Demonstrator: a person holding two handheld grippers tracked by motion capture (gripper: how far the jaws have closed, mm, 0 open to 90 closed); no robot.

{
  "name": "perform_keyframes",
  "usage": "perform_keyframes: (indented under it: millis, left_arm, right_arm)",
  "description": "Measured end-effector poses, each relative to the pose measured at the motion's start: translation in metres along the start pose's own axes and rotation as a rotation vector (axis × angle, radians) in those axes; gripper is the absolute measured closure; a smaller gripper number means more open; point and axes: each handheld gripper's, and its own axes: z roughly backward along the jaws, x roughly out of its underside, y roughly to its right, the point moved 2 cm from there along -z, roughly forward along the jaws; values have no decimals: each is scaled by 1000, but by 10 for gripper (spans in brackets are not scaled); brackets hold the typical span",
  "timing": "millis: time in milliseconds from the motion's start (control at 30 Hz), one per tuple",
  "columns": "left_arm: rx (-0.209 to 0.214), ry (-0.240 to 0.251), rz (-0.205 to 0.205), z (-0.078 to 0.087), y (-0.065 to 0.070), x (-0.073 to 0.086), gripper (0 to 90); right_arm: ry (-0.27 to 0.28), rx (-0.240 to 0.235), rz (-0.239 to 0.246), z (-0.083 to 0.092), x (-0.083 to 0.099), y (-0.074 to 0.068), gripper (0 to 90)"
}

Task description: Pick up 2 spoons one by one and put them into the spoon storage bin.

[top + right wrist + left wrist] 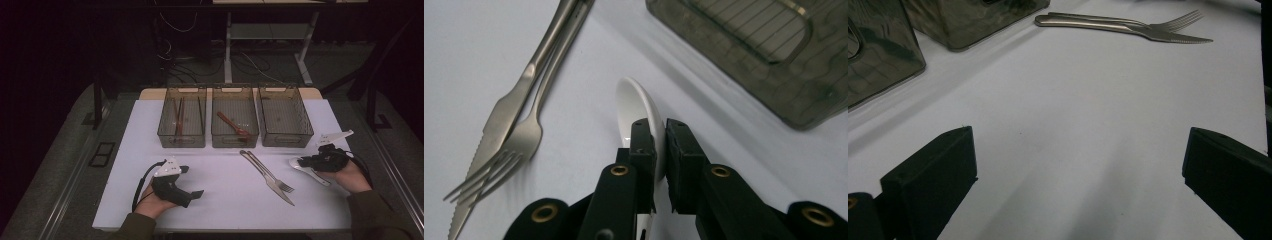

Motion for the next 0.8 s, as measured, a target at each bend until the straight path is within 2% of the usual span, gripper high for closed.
perform_keyframes:
  millis: [433,800]
  left_arm:
    - [2,3,3,-1,-1,0,0]
    - [2,4,6,-1,-1,0,0]
  right_arm:
    - [73,33,3,8,-20,-5,824]
    - [125,24,16,7,-47,-12,824]
